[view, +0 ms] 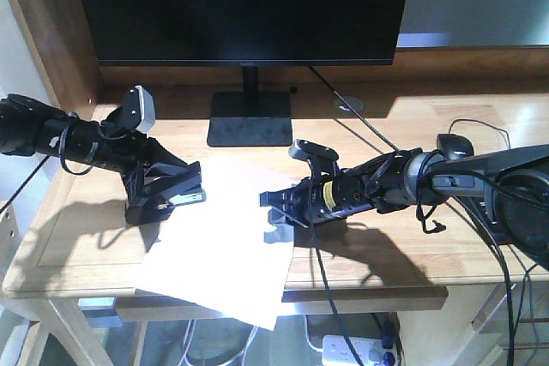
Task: Grab stapler and paper to desk for stapling
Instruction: 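Flatten the paper on the desk with the right gripper and release it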
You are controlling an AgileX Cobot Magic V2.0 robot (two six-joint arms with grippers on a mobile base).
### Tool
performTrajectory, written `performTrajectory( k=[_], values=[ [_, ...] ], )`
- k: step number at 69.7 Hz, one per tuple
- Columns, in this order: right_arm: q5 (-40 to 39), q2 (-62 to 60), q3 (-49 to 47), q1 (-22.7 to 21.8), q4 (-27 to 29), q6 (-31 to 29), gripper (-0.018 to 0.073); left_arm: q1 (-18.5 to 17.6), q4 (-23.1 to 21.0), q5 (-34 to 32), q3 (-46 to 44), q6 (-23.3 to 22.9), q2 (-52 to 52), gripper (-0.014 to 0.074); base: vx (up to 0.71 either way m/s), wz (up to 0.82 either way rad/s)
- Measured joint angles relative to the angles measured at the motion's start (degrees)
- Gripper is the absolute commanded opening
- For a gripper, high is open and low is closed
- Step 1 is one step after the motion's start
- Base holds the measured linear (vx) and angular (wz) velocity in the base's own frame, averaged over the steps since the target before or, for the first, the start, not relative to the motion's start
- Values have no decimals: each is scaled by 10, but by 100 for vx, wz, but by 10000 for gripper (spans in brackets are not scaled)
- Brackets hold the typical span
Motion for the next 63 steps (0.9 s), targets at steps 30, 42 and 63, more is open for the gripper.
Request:
performTrajectory(
  k=[30, 42, 63],
  values=[
    [19, 8, -46, 0, -2, 0, 45, 0, 0, 0, 0, 0, 0, -7, 0, 0],
    [-22, 31, -74, 0, -2, 0, 51, 0, 0, 0, 0, 0, 0, -7, 0, 0],
    [-72, 55, -93, 0, -7, 0, 121, 0, 0, 0, 0, 0, 0, -7, 0, 0]
  ],
)
